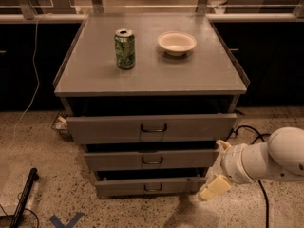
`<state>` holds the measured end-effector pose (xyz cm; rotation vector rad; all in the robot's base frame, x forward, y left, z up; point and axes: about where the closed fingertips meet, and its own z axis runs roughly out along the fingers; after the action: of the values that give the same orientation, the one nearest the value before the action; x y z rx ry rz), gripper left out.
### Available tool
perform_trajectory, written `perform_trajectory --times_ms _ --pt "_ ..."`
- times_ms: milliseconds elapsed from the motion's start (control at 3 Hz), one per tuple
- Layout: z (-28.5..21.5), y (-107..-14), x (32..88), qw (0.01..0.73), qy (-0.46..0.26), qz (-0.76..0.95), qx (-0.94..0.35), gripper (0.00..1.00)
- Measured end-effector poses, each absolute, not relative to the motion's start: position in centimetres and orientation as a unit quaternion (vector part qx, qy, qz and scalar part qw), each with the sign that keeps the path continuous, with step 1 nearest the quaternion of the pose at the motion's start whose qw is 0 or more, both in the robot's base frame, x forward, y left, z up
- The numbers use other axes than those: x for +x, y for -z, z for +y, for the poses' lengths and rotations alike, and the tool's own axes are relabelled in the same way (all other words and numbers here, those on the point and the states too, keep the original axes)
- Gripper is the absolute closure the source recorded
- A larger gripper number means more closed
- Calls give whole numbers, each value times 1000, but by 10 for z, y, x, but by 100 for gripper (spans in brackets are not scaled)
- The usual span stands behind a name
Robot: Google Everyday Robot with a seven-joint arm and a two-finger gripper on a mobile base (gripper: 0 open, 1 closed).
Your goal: Open middle drawer
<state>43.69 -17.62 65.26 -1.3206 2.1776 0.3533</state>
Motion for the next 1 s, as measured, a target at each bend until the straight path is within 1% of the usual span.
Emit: perform_trajectory --times_ms 333,667,1000 --pt "-143 -621 454 316 -136 770 -537 0" --pt "-128 -607 468 346 -132 737 -566 0" --pt "-130 -593 490 368 -121 717 -579 0"
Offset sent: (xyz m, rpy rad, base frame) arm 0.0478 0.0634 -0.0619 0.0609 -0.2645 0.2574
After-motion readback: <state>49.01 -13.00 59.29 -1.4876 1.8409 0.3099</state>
